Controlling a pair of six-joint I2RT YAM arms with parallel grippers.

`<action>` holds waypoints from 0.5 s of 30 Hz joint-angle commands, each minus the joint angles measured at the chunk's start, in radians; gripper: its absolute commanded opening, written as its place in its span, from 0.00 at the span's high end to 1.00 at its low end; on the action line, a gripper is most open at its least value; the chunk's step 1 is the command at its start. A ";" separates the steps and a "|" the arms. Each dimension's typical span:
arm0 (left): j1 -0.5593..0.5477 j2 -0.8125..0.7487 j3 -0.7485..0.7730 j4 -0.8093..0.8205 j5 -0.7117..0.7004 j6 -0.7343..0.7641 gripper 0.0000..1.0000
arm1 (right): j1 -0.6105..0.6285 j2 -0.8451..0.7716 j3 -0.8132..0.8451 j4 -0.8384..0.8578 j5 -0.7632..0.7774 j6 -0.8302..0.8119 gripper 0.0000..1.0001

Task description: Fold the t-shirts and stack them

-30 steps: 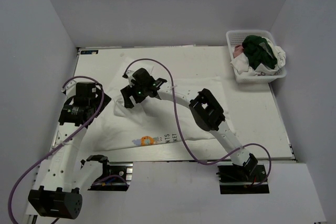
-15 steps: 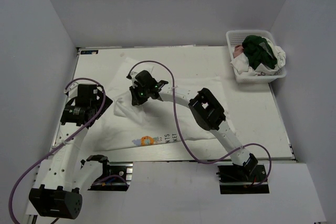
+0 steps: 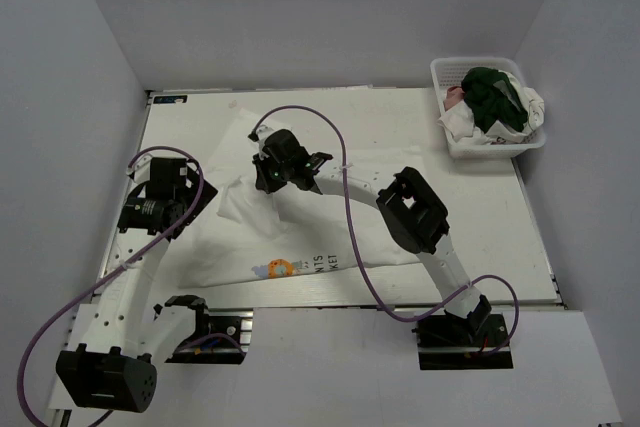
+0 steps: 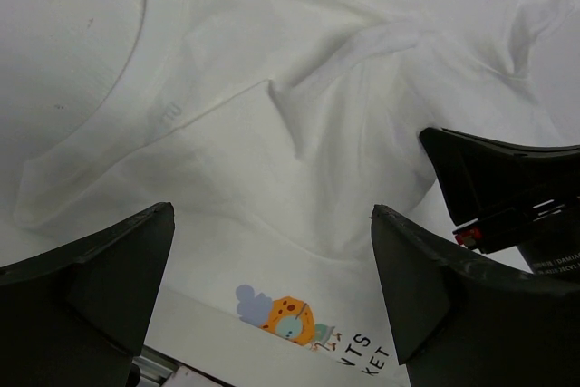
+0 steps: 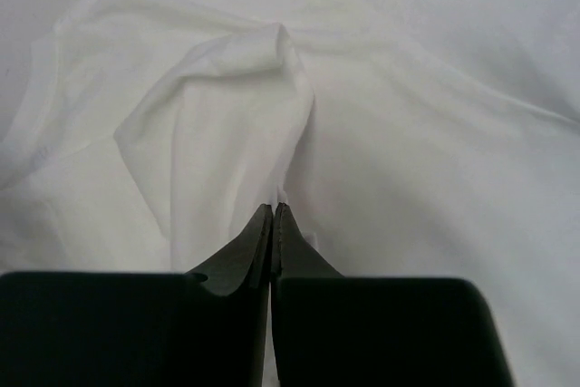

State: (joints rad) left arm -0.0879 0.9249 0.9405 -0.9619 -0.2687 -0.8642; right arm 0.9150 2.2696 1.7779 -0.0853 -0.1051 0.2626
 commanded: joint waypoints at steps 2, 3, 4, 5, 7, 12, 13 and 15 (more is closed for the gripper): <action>0.004 0.029 0.003 0.029 0.014 0.007 0.00 | 0.001 -0.027 0.004 0.038 0.067 0.012 1.00; 0.004 0.044 0.013 0.029 0.014 -0.002 0.00 | -0.001 -0.024 0.006 0.027 0.082 0.018 1.00; 0.004 0.045 0.014 0.029 0.023 -0.002 0.00 | 0.001 -0.025 0.005 0.016 0.100 0.024 1.00; 0.004 0.060 0.026 0.040 0.023 -0.002 0.00 | -0.002 -0.028 -0.003 0.009 0.100 0.026 0.93; 0.004 0.083 0.035 0.049 0.043 -0.002 0.00 | -0.001 -0.032 -0.014 0.022 0.100 0.023 0.85; 0.004 0.137 0.087 0.068 0.056 -0.022 0.00 | -0.002 -0.019 0.063 -0.066 0.263 0.020 0.79; 0.004 0.147 0.101 0.068 0.056 -0.022 0.00 | -0.004 -0.019 0.087 -0.079 0.275 0.024 0.51; 0.004 0.193 0.122 0.091 0.046 -0.013 0.00 | -0.005 -0.031 0.091 -0.091 0.278 0.015 0.09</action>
State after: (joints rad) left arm -0.0879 1.0889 1.0065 -0.9131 -0.2245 -0.8772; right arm 0.9146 2.2642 1.8084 -0.1444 0.0914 0.2802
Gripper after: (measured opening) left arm 0.997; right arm 0.824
